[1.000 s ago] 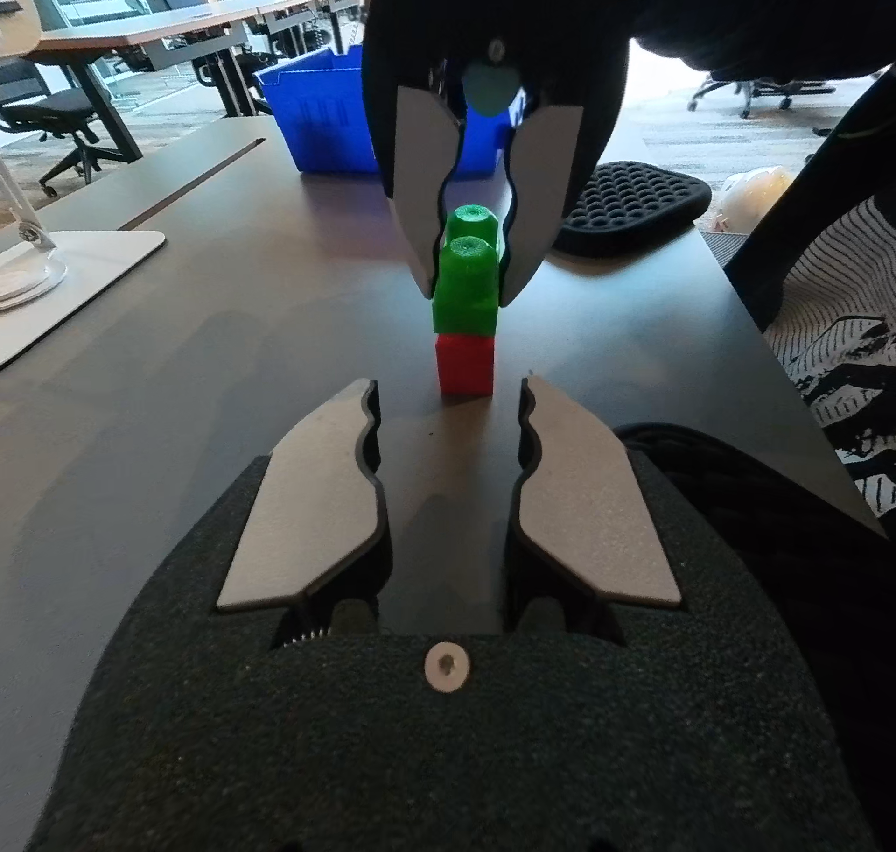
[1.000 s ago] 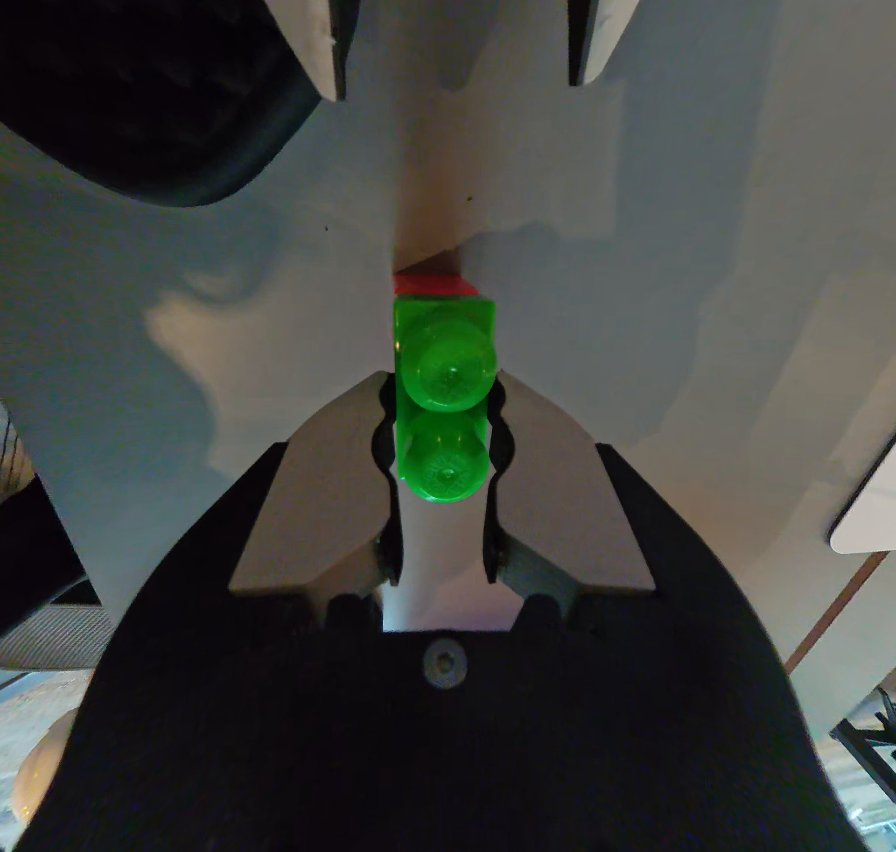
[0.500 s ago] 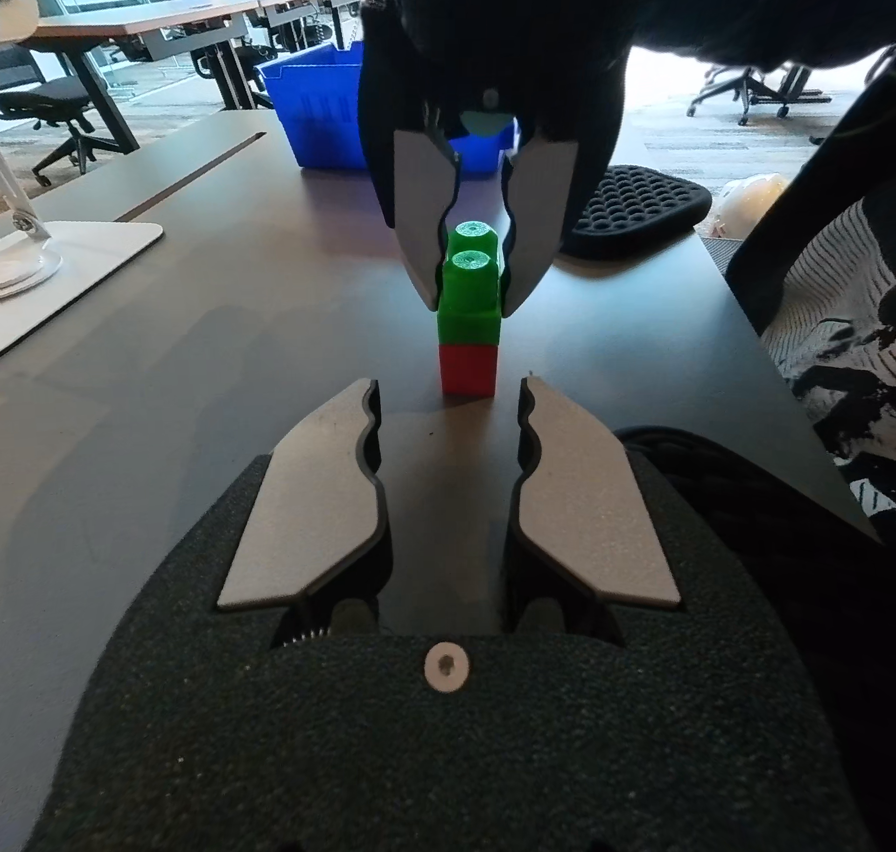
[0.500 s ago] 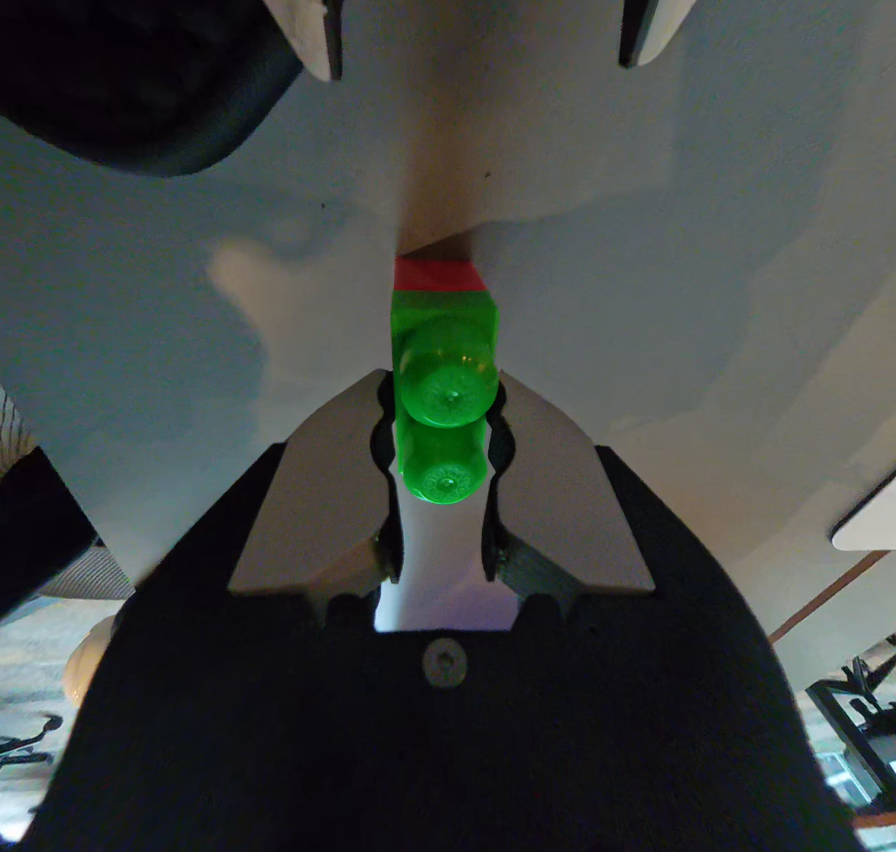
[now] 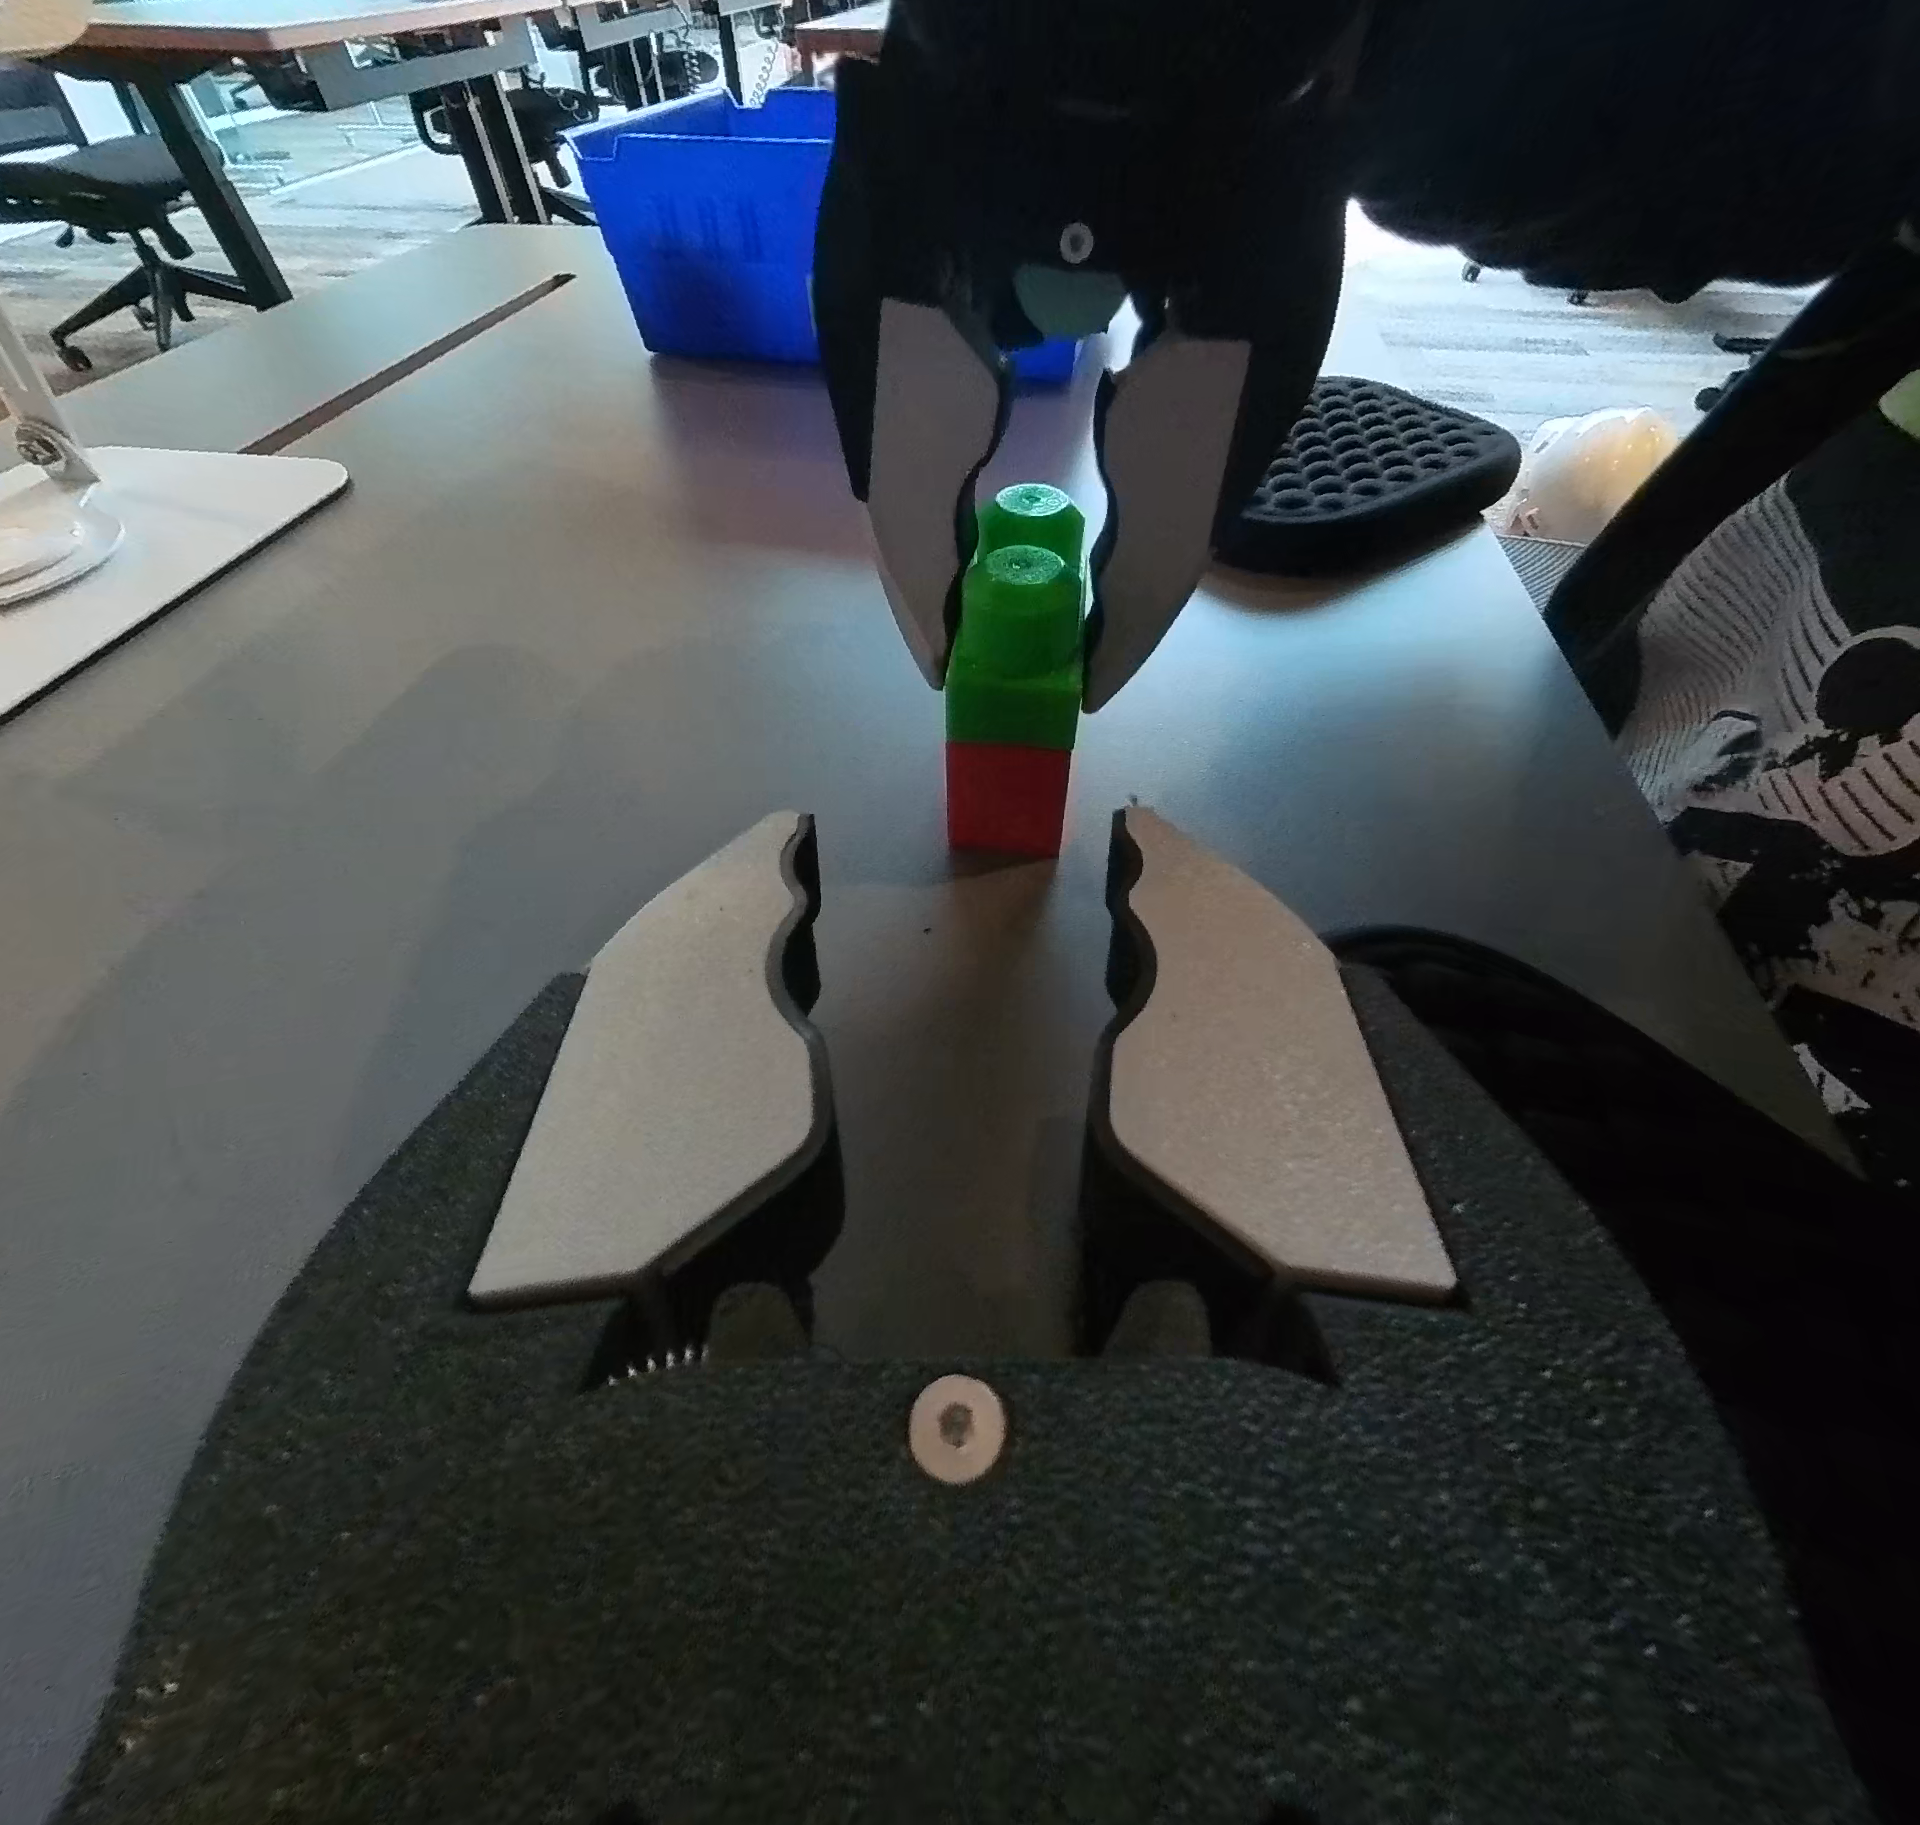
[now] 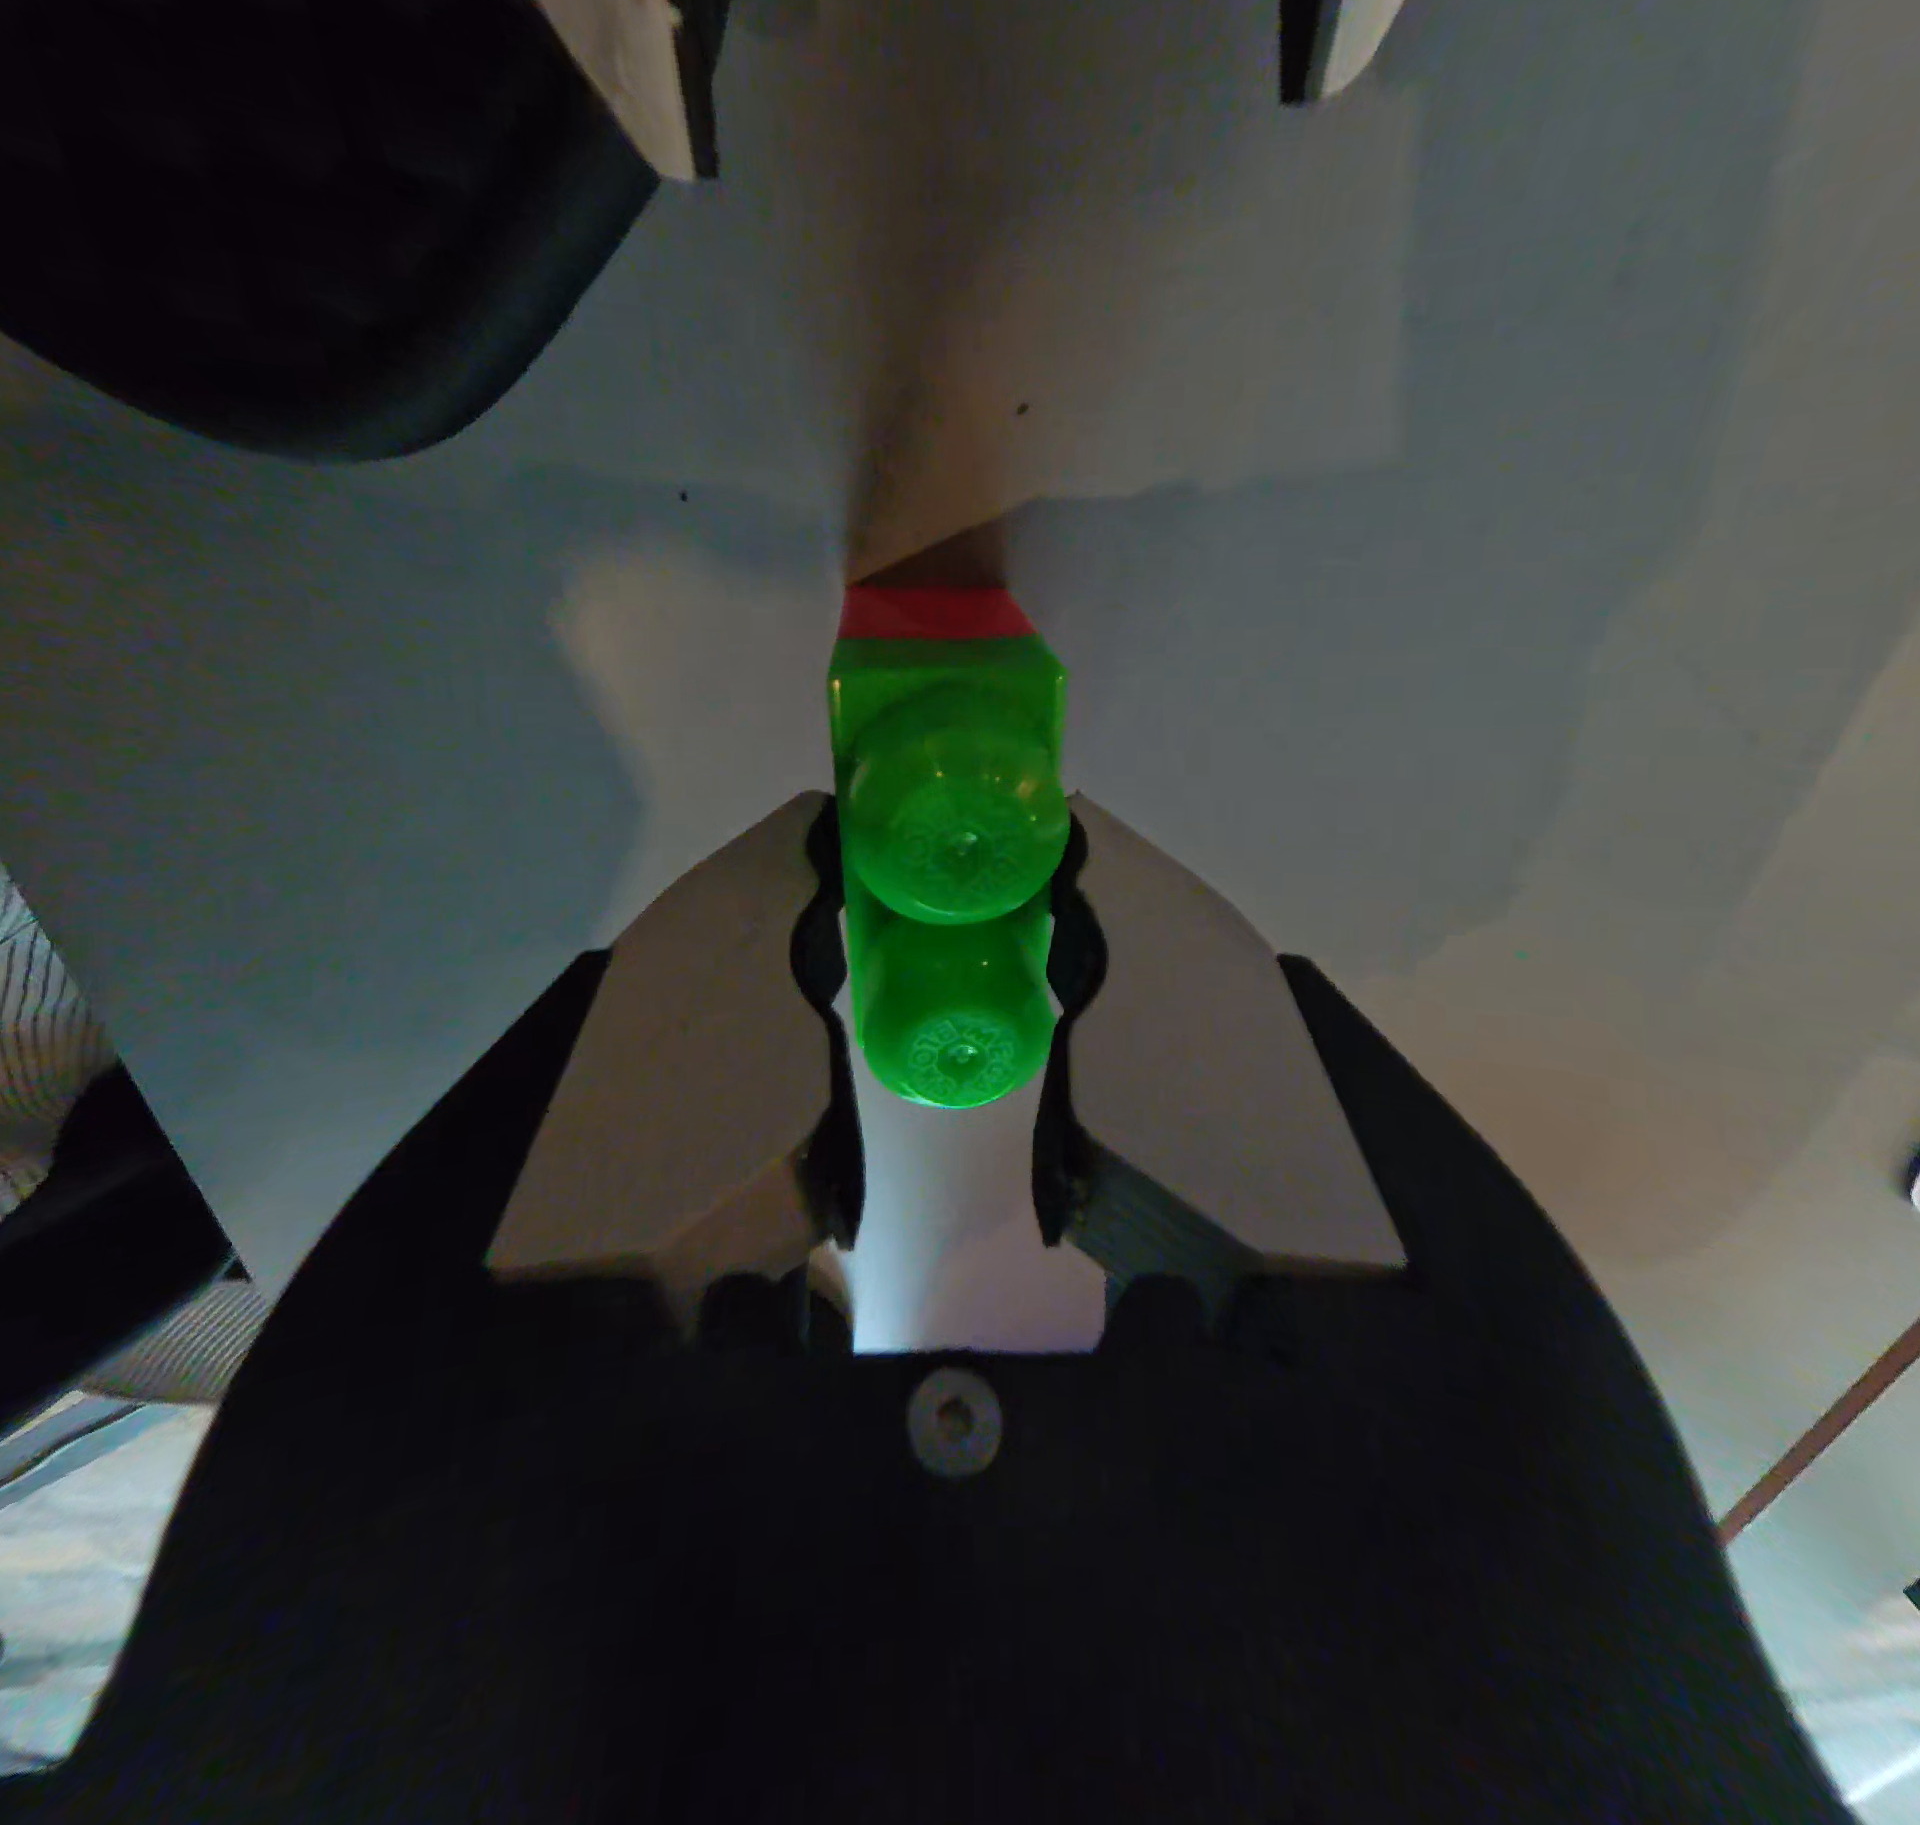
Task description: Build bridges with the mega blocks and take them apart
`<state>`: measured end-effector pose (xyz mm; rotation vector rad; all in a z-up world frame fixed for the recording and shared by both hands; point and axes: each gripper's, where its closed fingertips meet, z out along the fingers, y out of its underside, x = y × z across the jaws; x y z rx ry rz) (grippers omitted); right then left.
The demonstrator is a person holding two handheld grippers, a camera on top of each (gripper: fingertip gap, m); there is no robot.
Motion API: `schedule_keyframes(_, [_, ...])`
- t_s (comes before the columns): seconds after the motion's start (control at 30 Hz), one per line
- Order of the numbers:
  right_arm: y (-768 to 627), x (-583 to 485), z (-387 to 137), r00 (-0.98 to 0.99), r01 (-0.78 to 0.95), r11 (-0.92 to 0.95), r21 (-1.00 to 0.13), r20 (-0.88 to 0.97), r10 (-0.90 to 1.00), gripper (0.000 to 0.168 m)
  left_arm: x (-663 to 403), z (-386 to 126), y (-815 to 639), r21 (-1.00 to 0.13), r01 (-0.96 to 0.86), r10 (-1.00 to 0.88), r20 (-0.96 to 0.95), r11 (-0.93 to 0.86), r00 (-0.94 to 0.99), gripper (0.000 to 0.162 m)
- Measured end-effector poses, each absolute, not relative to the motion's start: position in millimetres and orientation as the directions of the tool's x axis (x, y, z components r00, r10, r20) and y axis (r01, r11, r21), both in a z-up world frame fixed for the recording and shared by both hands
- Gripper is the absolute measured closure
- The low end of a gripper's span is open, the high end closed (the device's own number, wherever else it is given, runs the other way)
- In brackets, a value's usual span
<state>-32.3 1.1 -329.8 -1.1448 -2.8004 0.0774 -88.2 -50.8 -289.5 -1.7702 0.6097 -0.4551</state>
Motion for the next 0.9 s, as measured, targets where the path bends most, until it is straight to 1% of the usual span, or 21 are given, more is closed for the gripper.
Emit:
schedule_keyframes(0.23, [1,-33,-330,-0.714,0.685,0.719,-0.123,0.088,0.695,0.132,-87,-291,-52,-0.959,-0.183,-0.616,-0.013,-0.215,0.788,0.109])
schedule_keyframes(0.37, [-1,-34,-329,-0.714,0.676,0.714,-0.182,0.078,0.696,0.132,-86,-291,-52,-0.958,-0.195,-0.616,-0.024,-0.211,0.787,0.108])
schedule_keyframes(0.5, [5,-34,-317,-0.662,0.714,0.655,-0.249,0.066,0.747,0.132,-91,-287,-51,-0.966,-0.152,-0.6,0.004,-0.209,0.8,0.107])
schedule_keyframes(0.63, [40,-30,-269,-0.545,0.762,0.537,-0.363,0.091,0.834,0.132,-95,-284,-51,-0.972,-0.113,-0.591,0.03,-0.204,0.806,0.108])
schedule_keyframes(0.7, [76,-21,-239,-0.461,0.787,0.471,-0.399,0.128,0.878,0.132,-95,-283,-50,-0.973,-0.108,-0.588,0.034,-0.205,0.808,0.108])
schedule_keyframes(0.8, [139,8,-200,-0.312,0.838,0.356,-0.412,0.174,0.934,0.132,-96,-283,-50,-0.973,-0.102,-0.587,0.039,-0.206,0.809,0.108])
schedule_keyframes(0.9, [211,49,-176,-0.111,0.899,0.191,-0.393,0.217,0.97,0.132,-97,-282,-50,-0.974,-0.091,-0.584,0.049,-0.207,0.81,0.108])
